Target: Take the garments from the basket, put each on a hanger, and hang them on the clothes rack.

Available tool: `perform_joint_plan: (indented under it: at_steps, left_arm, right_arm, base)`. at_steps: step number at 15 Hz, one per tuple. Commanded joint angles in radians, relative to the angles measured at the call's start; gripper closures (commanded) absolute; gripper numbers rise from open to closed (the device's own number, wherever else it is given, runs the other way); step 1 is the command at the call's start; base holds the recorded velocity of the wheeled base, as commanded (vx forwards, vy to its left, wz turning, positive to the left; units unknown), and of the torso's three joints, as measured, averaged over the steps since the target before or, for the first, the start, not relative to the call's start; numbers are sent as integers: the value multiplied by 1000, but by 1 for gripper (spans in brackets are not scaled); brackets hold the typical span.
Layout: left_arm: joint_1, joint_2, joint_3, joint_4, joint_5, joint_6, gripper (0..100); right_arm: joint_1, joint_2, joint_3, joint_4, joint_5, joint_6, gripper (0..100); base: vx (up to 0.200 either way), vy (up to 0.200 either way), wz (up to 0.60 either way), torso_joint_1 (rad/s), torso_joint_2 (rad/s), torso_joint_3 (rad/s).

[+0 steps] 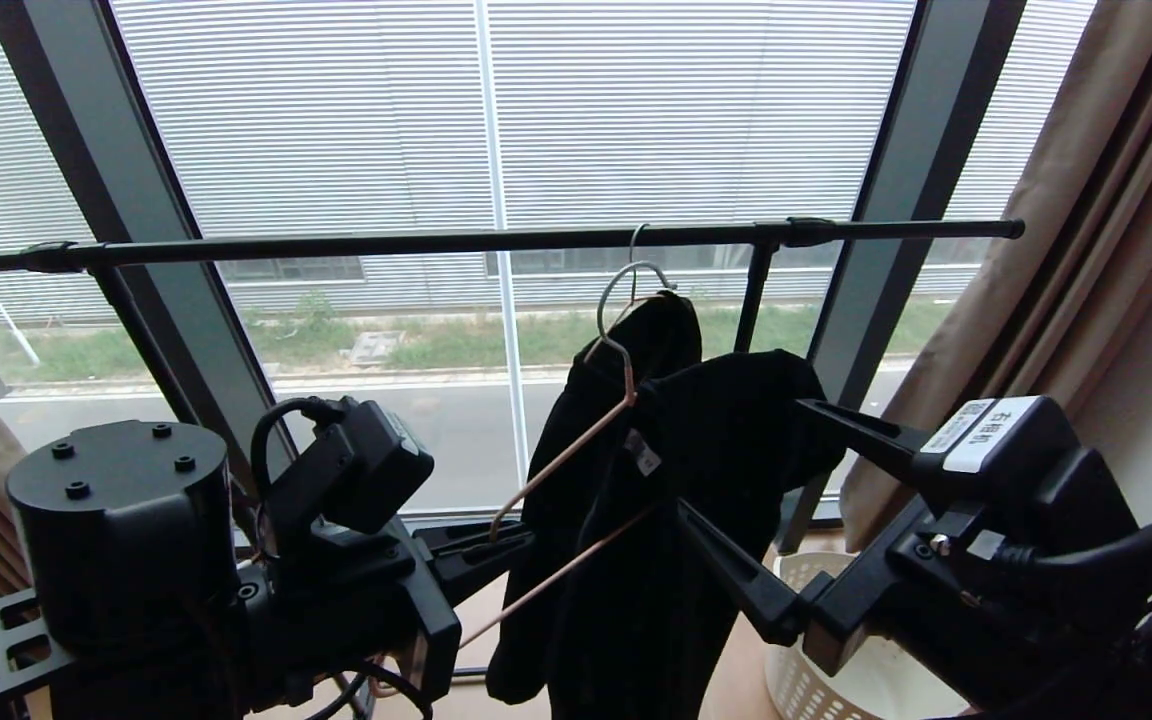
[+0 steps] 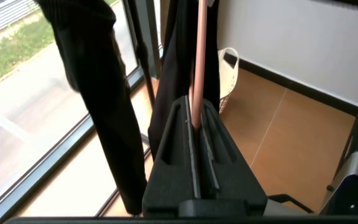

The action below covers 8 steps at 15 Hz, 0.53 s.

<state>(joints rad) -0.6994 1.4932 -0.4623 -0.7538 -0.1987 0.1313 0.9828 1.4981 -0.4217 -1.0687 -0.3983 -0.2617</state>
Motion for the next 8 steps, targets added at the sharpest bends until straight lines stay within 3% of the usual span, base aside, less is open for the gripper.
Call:
perform_joint_plan:
  at_steps: [1, 5, 6, 8]
  left_arm:
    - [6, -36, 40, -1, -4, 1, 100]
    - [21, -102, 100, -1, -10, 5, 100]
    - [29, -119, 128, -1, -24, 7, 100]
    - [31, -142, 159, -1, -45, 8, 100]
  right_arm:
    - [-29, -67, 23, 4, 73, -2, 0]
    - [-104, -168, 14, 182, 167, -1, 0]
    - [-185, -229, -40, 366, 332, 1, 0]
    - [-303, -303, -163, 655, 552, -7, 0]
  base:
    - [0, 0, 0, 0, 0, 0]
    - [0, 0, 0, 0, 0, 0]
    - [0, 0, 0, 0, 0, 0]
    - [0, 0, 0, 0, 0, 0]
